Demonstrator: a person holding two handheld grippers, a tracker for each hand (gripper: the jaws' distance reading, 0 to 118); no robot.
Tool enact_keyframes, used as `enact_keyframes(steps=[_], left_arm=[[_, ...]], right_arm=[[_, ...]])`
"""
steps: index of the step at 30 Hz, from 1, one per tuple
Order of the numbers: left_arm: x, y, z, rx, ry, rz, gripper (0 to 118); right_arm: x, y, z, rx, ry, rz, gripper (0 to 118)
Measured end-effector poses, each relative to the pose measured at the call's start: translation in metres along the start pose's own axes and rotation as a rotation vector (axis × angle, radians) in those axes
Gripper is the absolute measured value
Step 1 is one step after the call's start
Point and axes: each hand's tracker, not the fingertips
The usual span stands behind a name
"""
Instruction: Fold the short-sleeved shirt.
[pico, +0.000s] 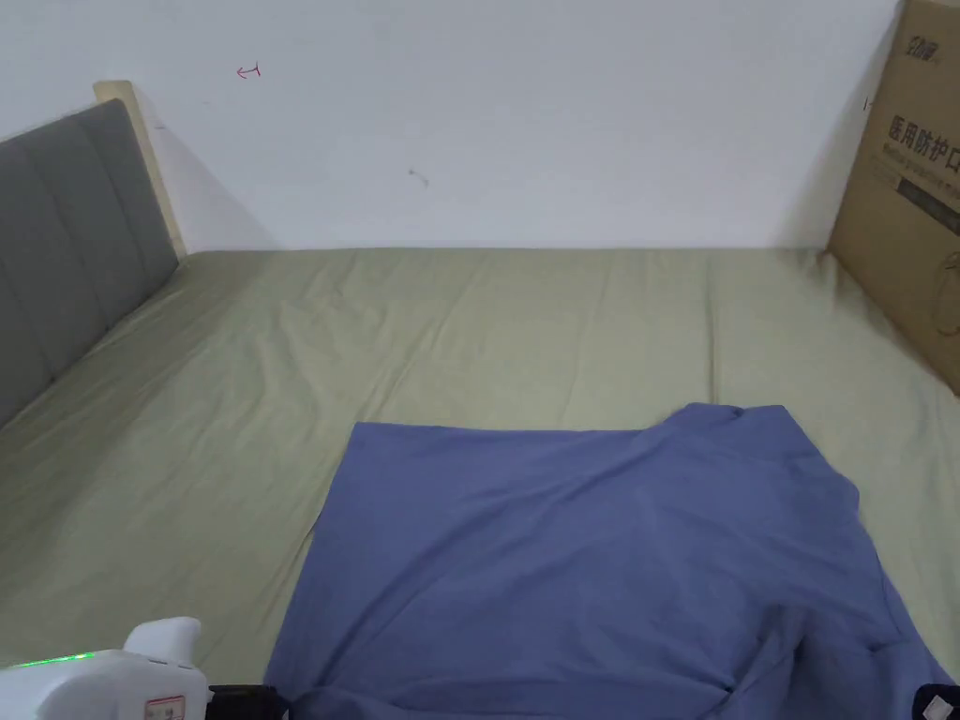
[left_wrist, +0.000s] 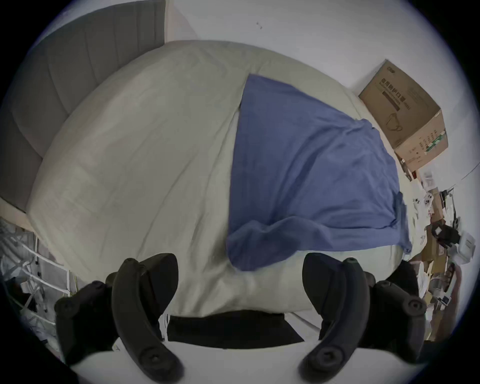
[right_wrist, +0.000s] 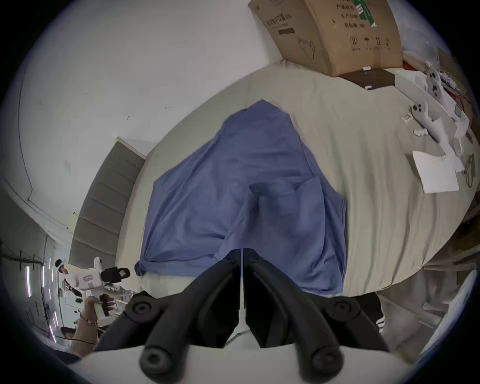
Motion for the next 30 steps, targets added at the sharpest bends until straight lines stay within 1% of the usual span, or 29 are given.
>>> enact_keyframes(steps=[2,3,5,7,9,10,11,12,13,15,17,18,20,21,22,23,24,25,26,27,28,29,30], left_arm=[[0.0,0.002,-0.018,-0.048,0.003,-0.015,100],[-0.001,0.002,-0.024,-0.08,-0.019,-0.019,78],[0.004,0.001,-0.027,-0.073,-0.048,-0.01,4],[0.008,-0.006,-0.014,-0.01,-0.042,-0.005,4],[0.009,-0.008,-0.004,0.002,-0.051,0.004,4],[0.008,-0.01,0.002,0.016,-0.042,0.017,4],[0.006,-0.011,0.008,0.027,-0.043,0.029,4],[0.013,-0.011,0.018,0.041,-0.063,0.05,4],[0.013,-0.011,0.024,0.05,-0.084,0.063,4],[0.017,-0.013,0.036,0.072,-0.09,0.054,4],[0.025,-0.01,0.045,0.107,-0.083,0.019,4],[0.029,-0.009,0.049,0.113,-0.076,0.006,4],[0.033,-0.005,0.05,0.115,-0.071,-0.004,4],[0.034,-0.004,0.051,0.115,-0.072,-0.004,4],[0.034,-0.004,0.051,0.113,-0.072,-0.001,4],[0.034,-0.004,0.05,0.108,-0.071,0.006,4],[0.03,-0.002,0.047,0.1,-0.068,0.015,4],[0.03,-0.003,0.047,0.096,-0.066,0.021,4],[0.03,-0.005,0.046,0.095,-0.067,0.024,4],[0.03,-0.006,0.046,0.09,-0.073,0.028,4],[0.026,-0.005,0.043,0.084,-0.075,0.034,4],[0.026,-0.006,0.042,0.079,-0.075,0.038,4],[0.026,-0.007,0.042,0.076,-0.076,0.038,4]], right_arm=[[0.005,-0.003,-0.005,-0.011,-0.002,-0.024,1],[0.008,-0.003,-0.006,-0.014,-0.008,-0.035,1],[0.014,-0.004,-0.007,-0.017,-0.017,-0.043,1],[0.024,-0.003,-0.007,-0.023,-0.026,-0.05,1],[0.034,0.0,-0.006,-0.024,-0.054,-0.065,2],[0.04,0.003,-0.008,-0.03,-0.074,-0.072,20],[0.045,0.005,-0.01,-0.037,-0.103,-0.077,60],[0.051,0.007,-0.014,-0.064,-0.152,-0.074,107],[0.055,0.007,-0.02,-0.09,-0.202,-0.067,114],[0.061,0.009,-0.028,-0.099,-0.25,-0.025,113],[0.077,0.014,-0.048,-0.171,-0.293,0.01,113],[0.079,0.013,-0.057,-0.203,-0.322,0.03,113],[0.081,0.011,-0.071,-0.27,-0.336,0.06,113],[0.081,0.007,-0.077,-0.306,-0.333,0.068,106],[0.081,0.004,-0.081,-0.349,-0.317,0.085,91],[0.08,0.002,-0.082,-0.356,-0.347,0.122,65],[0.075,-0.001,-0.075,-0.306,-0.411,0.202,51],[0.07,-0.002,-0.07,-0.298,-0.375,0.211,42],[0.069,-0.001,-0.066,-0.295,-0.375,0.206,28],[0.069,-0.001,-0.061,-0.277,-0.381,0.22,2],[0.069,0.0,-0.055,-0.239,-0.321,0.211,1],[0.065,-0.001,-0.046,-0.22,-0.297,0.197,1],[0.065,-0.001,-0.043,-0.229,-0.32,0.2,1]])
